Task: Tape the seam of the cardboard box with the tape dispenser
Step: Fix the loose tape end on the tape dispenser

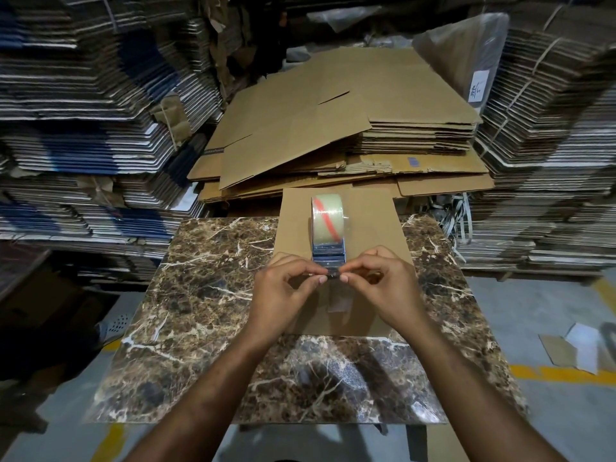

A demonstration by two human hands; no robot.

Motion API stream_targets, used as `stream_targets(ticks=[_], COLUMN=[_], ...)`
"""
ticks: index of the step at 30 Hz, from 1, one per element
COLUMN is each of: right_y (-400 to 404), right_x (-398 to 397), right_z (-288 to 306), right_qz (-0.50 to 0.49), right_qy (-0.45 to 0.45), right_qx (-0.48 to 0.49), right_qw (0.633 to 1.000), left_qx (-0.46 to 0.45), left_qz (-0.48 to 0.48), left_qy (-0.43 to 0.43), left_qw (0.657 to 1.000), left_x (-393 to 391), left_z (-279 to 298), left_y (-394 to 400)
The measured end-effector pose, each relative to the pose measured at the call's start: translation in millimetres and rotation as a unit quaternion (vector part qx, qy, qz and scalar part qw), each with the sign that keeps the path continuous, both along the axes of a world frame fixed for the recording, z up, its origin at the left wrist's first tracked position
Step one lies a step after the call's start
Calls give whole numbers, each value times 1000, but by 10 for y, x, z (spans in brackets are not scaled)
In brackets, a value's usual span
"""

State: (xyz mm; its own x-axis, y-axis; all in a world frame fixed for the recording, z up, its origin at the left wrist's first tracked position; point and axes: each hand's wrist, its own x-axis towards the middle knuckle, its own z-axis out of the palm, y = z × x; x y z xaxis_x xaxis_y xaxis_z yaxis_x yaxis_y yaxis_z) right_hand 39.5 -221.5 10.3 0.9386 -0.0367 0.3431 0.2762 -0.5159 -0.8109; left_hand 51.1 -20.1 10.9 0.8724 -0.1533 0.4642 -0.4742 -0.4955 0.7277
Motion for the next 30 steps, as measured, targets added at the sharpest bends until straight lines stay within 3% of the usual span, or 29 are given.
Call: stream_targets(ticks=[4,9,21,26,30], right_y=[31,67,45,51,86], right_x=[-33,-35,-25,-22,-61], right_z=[-45,-100,-140,-151,-148], right_qz=[-8,-27,-5,-12,-2], right_qy=[10,5,54,54,88], right_qx=[56,94,174,154,224], right_qw=[998,995,983,986,971], left_qx=[-29,-125,-93,-103,-112], left_qz=[18,1,45,39,47], left_qy=[0,75,49,59,78], left_qw=[999,989,993,992,990], left_x=[-23,-69,-41,-54,-61], left_z=[4,-3,-98,-111,-189], left_y=[-6,-51,-74,-89,-100])
